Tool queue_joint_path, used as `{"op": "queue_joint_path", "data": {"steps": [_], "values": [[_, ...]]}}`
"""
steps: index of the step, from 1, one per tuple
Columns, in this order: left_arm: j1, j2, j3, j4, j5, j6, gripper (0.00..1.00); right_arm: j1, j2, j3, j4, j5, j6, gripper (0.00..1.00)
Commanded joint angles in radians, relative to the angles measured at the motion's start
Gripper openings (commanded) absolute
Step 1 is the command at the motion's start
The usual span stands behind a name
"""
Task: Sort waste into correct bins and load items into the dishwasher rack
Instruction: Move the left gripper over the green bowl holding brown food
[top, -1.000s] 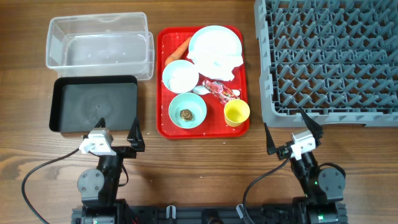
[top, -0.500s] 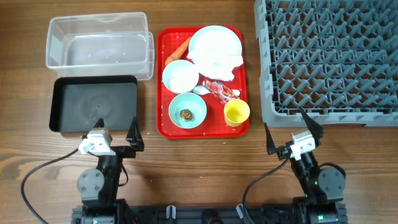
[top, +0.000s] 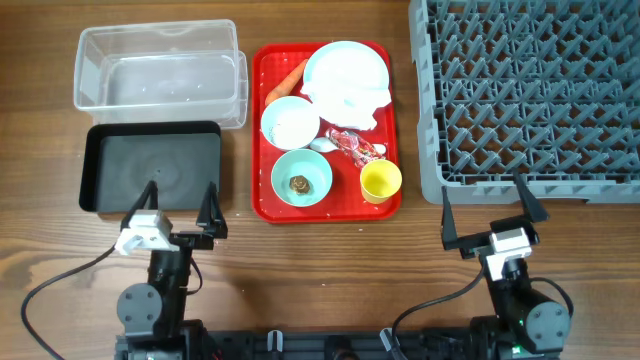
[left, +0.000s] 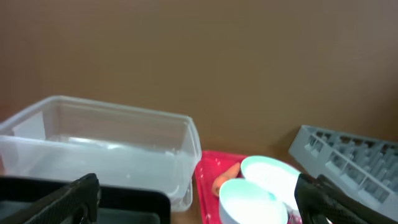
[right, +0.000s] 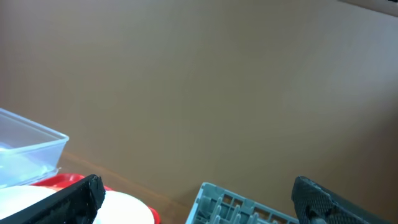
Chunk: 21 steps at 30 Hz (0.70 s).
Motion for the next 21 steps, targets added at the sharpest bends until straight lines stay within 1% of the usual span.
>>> {"op": "queue_joint_path", "data": {"steps": [1, 5, 8, 10, 11, 12, 15, 21], "values": [[-0.004, 0.003, 0.094, -0.013, -0.003, 0.019, 1.0, -0.005, -0.006, 0.067, 0.009, 0.021, -0.005, 1.0], [-0.004, 0.067, 0.221, -0.085, -0.003, 0.023, 1.0, -0.005, 0.007, 0.115, 0.009, 0.041, -0.006, 1.0], [-0.004, 0.167, 0.338, -0.099, -0.003, 0.056, 1.0, -0.005, 0.05, 0.173, 0.0, 0.04, -0.005, 1.0], [-0.004, 0.253, 0.418, -0.12, -0.002, 0.069, 1.0, -0.005, 0.103, 0.241, -0.044, 0.042, -0.005, 1.0], [-0.004, 0.318, 0.482, -0.164, -0.002, 0.072, 1.0, -0.005, 0.145, 0.287, -0.073, 0.048, -0.005, 1.0], [-0.004, 0.396, 0.564, -0.243, -0.002, 0.072, 1.0, -0.005, 0.204, 0.352, -0.121, 0.048, -0.005, 1.0], [-0.004, 0.6, 0.777, -0.417, -0.002, 0.072, 1.0, -0.005, 0.351, 0.509, -0.242, 0.047, -0.003, 1.0], [-0.004, 0.957, 1.115, -0.723, -0.002, 0.072, 1.0, -0.005, 0.683, 0.882, -0.596, -0.034, -0.002, 1.0]]}}
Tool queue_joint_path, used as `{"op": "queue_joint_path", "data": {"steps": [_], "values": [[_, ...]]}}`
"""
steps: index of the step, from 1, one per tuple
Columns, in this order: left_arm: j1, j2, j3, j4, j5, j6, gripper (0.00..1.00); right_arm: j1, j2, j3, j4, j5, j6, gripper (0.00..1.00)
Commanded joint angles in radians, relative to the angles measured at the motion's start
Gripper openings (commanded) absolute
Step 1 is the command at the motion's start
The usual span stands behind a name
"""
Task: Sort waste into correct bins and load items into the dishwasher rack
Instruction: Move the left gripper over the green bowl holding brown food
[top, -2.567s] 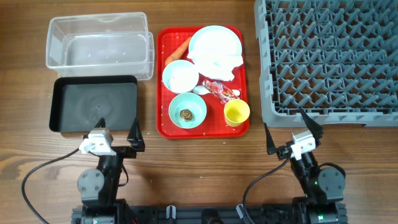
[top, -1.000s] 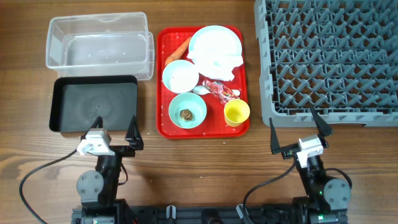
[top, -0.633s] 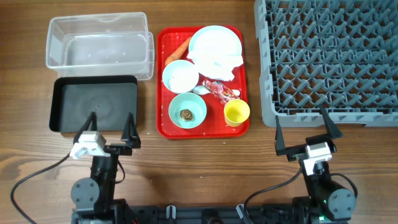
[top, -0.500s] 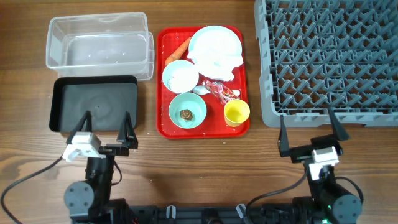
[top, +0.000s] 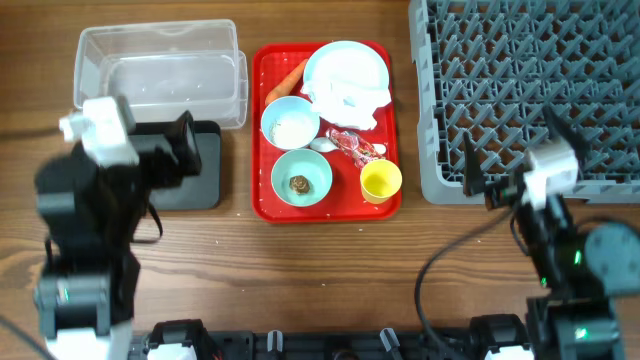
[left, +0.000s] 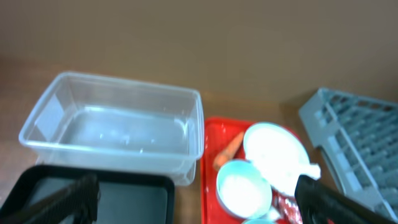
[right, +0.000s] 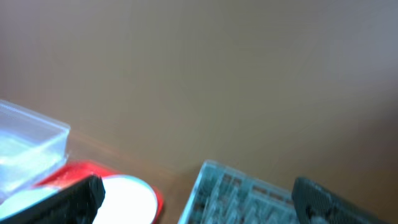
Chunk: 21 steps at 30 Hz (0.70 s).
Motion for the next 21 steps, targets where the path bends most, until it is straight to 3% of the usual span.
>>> {"op": "queue_joint_path", "data": {"steps": [1, 5, 8, 13, 21], "values": [[-0.003, 0.191, 0.185, -0.129, -0.002, 0.016, 1.0, -0.005, 0.182, 0.216, -0.168, -0.08, -0.001, 1.0], [-0.025, 0.392, 0.351, -0.275, 0.067, 0.017, 1.0, -0.005, 0.412, 0.426, -0.422, -0.168, 0.046, 1.0], [-0.095, 0.512, 0.405, -0.301, 0.084, 0.026, 1.0, -0.005, 0.57, 0.518, -0.542, -0.259, 0.098, 1.0], [-0.229, 0.612, 0.404, -0.285, 0.083, 0.143, 1.0, -0.005, 0.688, 0.534, -0.552, -0.375, 0.181, 1.0], [-0.267, 0.682, 0.404, -0.271, 0.215, 0.142, 1.0, -0.005, 0.817, 0.534, -0.58, -0.38, 0.403, 1.0]]}}
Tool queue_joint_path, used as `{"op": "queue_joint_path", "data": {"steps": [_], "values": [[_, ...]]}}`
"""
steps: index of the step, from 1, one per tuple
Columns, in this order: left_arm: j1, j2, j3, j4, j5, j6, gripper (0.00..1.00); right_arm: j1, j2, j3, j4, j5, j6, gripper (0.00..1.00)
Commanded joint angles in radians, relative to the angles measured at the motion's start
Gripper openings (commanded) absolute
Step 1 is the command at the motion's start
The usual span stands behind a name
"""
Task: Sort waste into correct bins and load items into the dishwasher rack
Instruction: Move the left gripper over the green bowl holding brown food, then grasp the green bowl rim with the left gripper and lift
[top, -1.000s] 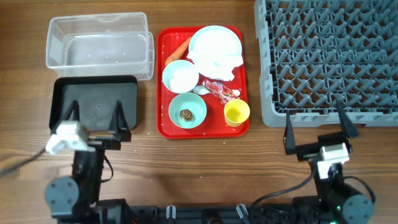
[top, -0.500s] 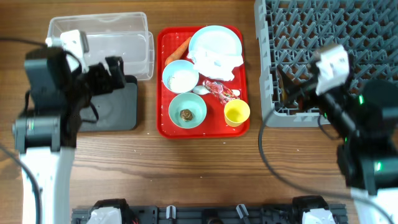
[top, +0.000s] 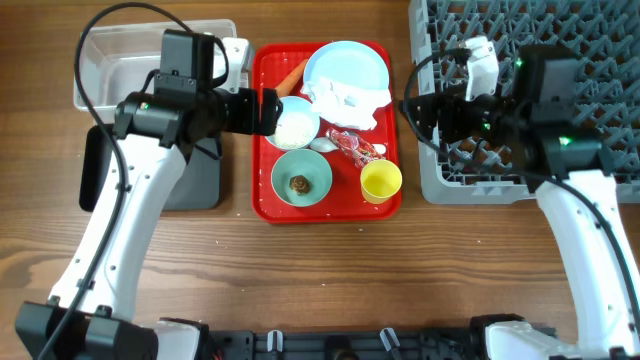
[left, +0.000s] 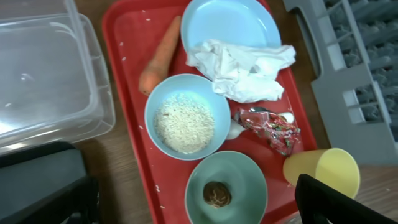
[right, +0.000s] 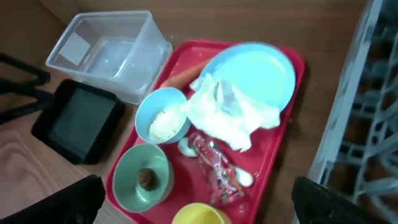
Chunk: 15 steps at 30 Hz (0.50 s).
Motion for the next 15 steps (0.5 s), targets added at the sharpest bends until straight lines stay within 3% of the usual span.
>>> {"op": "queue_joint_path", "data": {"steps": [1, 4, 7, 11, 14, 15], "values": [[-0.01, 0.005, 0.02, 0.001, 0.127, 0.022, 1.0, -0.005, 0.047, 0.027, -0.018, -0.027, 0.185, 1.0], [-0.011, 0.005, 0.02, 0.004, 0.237, 0.022, 1.0, -0.005, 0.049, 0.027, -0.042, -0.027, 0.23, 1.0], [-0.045, 0.022, 0.02, 0.004, 0.23, 0.013, 1.0, -0.005, 0.043, 0.027, -0.046, -0.037, 0.218, 0.95], [-0.168, 0.085, 0.02, 0.005, 0.004, -0.09, 1.0, -0.005, 0.009, 0.05, -0.122, 0.118, 0.219, 0.95], [-0.307, 0.154, 0.02, 0.004, -0.232, -0.175, 0.95, -0.005, -0.042, 0.124, -0.288, 0.485, 0.219, 0.96], [-0.338, 0.18, 0.02, 0.002, -0.294, -0.2, 0.89, -0.005, -0.06, 0.141, -0.319, 0.555, 0.22, 0.96]]}}
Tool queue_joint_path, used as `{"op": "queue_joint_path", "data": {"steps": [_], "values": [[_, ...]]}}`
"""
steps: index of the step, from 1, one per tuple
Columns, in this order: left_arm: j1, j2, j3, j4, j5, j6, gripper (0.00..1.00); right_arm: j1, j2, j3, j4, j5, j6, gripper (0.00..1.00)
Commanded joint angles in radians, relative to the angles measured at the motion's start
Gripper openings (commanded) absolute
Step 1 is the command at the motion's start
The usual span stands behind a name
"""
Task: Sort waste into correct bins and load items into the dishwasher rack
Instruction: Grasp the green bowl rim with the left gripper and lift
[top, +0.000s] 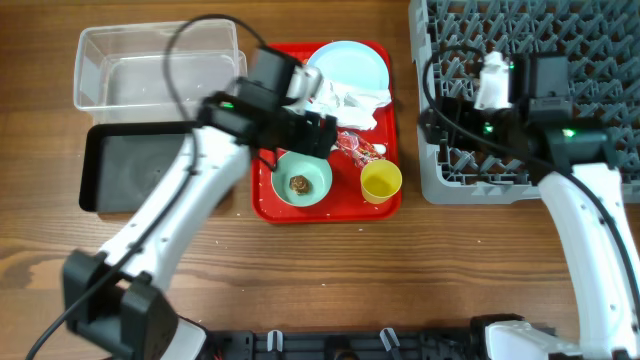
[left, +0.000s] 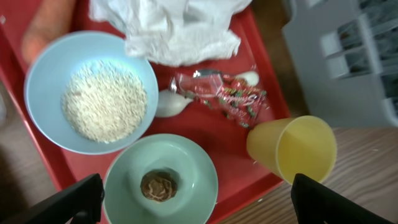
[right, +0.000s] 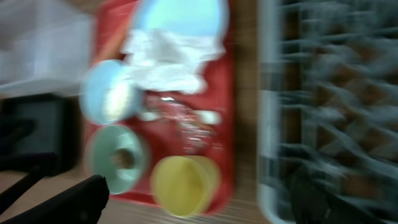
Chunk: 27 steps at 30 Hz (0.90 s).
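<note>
The red tray (top: 262, 205) holds a blue plate (top: 350, 60) under a crumpled napkin (top: 352, 100), a bowl of rice (left: 99, 99), a green bowl (top: 301, 183) with a brown lump, a yellow cup (top: 380, 181), a candy wrapper (left: 224, 96) and a spoon (left: 168, 106). My left gripper (top: 305, 135) hangs open over the tray's middle, covering the rice bowl from overhead. Open too, my right gripper (top: 445, 115) hovers at the left edge of the grey dishwasher rack (top: 540, 80). The right wrist view is blurred; the cup (right: 182, 183) shows between its fingers.
A clear plastic bin (top: 150, 60) stands at the back left, with a black tray (top: 140, 165) just in front of it. A carrot (left: 53, 25) lies at the red tray's back left. Bare wooden table (top: 320, 280) lies along the front.
My left gripper has gone from the tray's left edge by the clear bin to above the tray's middle, closer to the bowls. The right gripper remains by the rack's left edge, its view now blurred.
Both arms first sat folded at the table's near edge with grippers open. Then both were raised. After that the left reached the tray's left side and the right the rack's left edge. Now the left is over the bowls. Nothing has been picked up.
</note>
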Motion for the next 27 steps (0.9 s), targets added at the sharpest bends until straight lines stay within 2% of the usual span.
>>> {"op": "queue_joint_path", "data": {"steps": [1, 5, 8, 10, 15, 20, 27], "values": [[-0.1, 0.078, 0.015, -0.005, -0.266, -0.122, 0.82, -0.005, -0.085, 0.079, -0.058, 0.334, 0.005, 0.96], [-0.108, 0.166, 0.015, -0.011, -0.264, -0.277, 0.48, -0.005, -0.134, 0.079, -0.053, 0.368, 0.004, 0.96], [-0.108, 0.21, 0.015, -0.025, -0.263, -0.327, 0.35, -0.005, -0.132, 0.079, -0.053, 0.368, 0.004, 0.96], [-0.108, 0.213, 0.015, -0.029, -0.252, -0.327, 0.34, -0.005, -0.13, 0.079, -0.053, 0.368, 0.004, 0.96], [-0.108, 0.214, 0.014, -0.055, -0.112, -0.326, 0.29, -0.005, -0.116, 0.079, -0.055, 0.367, 0.004, 0.96], [-0.108, 0.216, 0.002, -0.1, -0.079, -0.248, 0.28, -0.005, -0.103, 0.076, -0.054, 0.367, 0.003, 0.97], [-0.155, 0.216, -0.092, -0.071, -0.039, -0.107, 0.35, -0.005, -0.086, 0.076, -0.054, 0.364, 0.004, 0.97]]}}
